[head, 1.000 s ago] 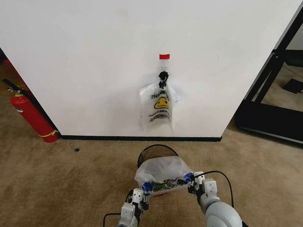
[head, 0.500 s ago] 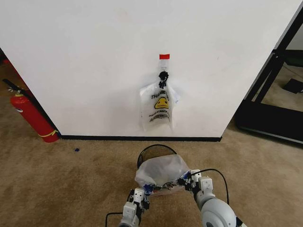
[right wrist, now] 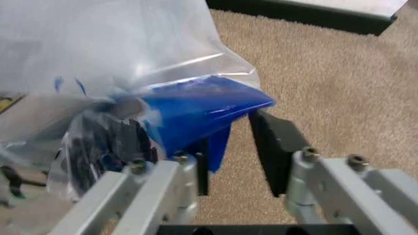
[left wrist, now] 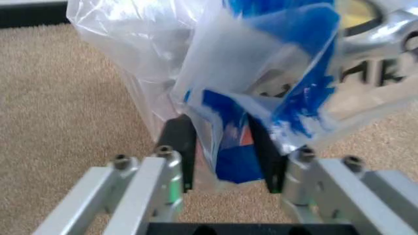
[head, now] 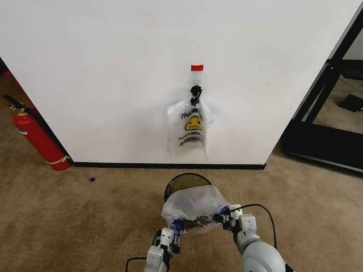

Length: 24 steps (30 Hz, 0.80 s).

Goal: Pick up the garbage bag from the wall and place it over the trash bin.

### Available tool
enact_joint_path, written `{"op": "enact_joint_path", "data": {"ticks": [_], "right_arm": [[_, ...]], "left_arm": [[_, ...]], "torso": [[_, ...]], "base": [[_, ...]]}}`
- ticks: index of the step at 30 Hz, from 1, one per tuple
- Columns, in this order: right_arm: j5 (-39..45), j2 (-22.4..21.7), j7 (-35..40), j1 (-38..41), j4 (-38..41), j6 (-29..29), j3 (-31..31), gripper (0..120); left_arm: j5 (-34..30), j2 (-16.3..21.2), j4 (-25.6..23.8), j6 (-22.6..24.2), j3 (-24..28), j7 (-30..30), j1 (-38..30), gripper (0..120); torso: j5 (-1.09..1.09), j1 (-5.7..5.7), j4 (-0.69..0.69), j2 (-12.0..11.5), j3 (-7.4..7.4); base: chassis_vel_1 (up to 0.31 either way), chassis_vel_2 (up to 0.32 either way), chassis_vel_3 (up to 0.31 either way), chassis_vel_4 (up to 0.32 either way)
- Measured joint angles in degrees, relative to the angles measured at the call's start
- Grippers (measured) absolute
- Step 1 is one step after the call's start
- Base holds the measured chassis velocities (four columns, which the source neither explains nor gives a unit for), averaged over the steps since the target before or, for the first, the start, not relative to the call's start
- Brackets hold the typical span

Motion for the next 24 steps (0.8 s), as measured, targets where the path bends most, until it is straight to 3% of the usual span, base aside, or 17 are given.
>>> {"op": "enact_joint_path", "data": {"ticks": [9,16,21,24], "right_arm": [[-1.9,-1.7,-1.3,-4.2,4.8,0.9,1.9,54],[-3.0,-4.1,-3.0,-7.7,10.0,1.4,3.1,86],[-3.4,-5.5,-3.8,-10.4,13.1,1.5,4.4,99],[-4.0,-6.2,-4.2,-11.9,14.3,1.7,5.1,100]], "left_arm": [[4.5,2.8,-4.0,-1.2,-2.8,1.9,4.9,67],[8.3,5.0,-7.3,-3.9,-6.2,4.4,10.7,96],[8.8,5.5,-9.5,-4.5,-8.1,4.7,12.8,100],[9.0,5.8,-10.4,-4.7,-8.8,4.8,13.5,100]], "torso": [[-0.01,0.00,0.00,0.0,0.00],[-0.01,0.00,0.00,0.0,0.00],[0.00,0.00,0.00,0.0,-0.01],[0.00,0.00,0.00,0.0,-0.01]], "base": [[0.000,0.000,0.000,0.000],[0.000,0.000,0.000,0.000],[0.000,0.000,0.000,0.000],[0.000,0.000,0.000,0.000]]}}
